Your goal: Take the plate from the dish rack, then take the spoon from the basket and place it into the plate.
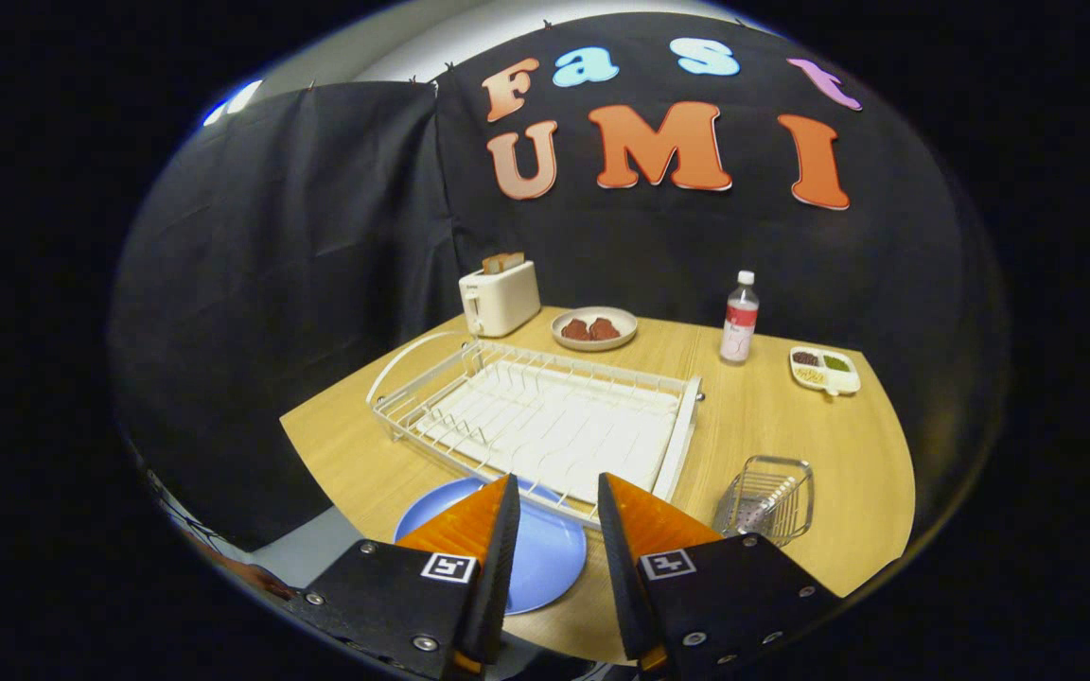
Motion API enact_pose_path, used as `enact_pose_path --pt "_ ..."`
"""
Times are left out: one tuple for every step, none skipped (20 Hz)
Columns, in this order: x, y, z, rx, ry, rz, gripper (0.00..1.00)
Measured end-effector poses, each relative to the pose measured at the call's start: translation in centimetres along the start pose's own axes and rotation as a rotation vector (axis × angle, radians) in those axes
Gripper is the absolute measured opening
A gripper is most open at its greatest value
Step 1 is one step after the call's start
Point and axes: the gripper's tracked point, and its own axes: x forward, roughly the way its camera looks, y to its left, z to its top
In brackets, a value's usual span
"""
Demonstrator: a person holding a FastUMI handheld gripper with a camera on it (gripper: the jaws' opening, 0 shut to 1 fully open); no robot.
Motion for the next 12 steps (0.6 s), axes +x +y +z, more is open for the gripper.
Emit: enact_pose_path --pt "-0.5 -0.6 1.8 -0.005 -0.040 -0.017 0.51" --pt "-0.9 -1.2 3.6 -0.010 -0.082 -0.036 0.58" --pt "-1.6 -1.8 5.3 -0.015 -0.123 -0.052 0.61" --pt "-2.2 -2.5 7.0 -0.021 -0.163 -0.071 0.68" --pt "-2.7 -3.1 8.6 -0.021 -0.201 -0.088 0.72" --pt "-3.2 -3.6 10.0 -0.022 -0.233 -0.099 0.78" --pt "-3.6 -4.0 11.4 -0.021 -0.264 -0.111 0.81" --pt "-4.0 -4.4 12.7 -0.025 -0.292 -0.121 0.86" --pt "-4.3 -4.9 13.7 -0.030 -0.319 -0.134 0.88" --pt "-4.6 -5.2 14.7 -0.038 -0.343 -0.145 0.92" --pt "-4.9 -5.6 15.6 -0.042 -0.362 -0.159 0.92" --pt "-5.1 -5.9 16.4 -0.042 -0.381 -0.170 0.93"
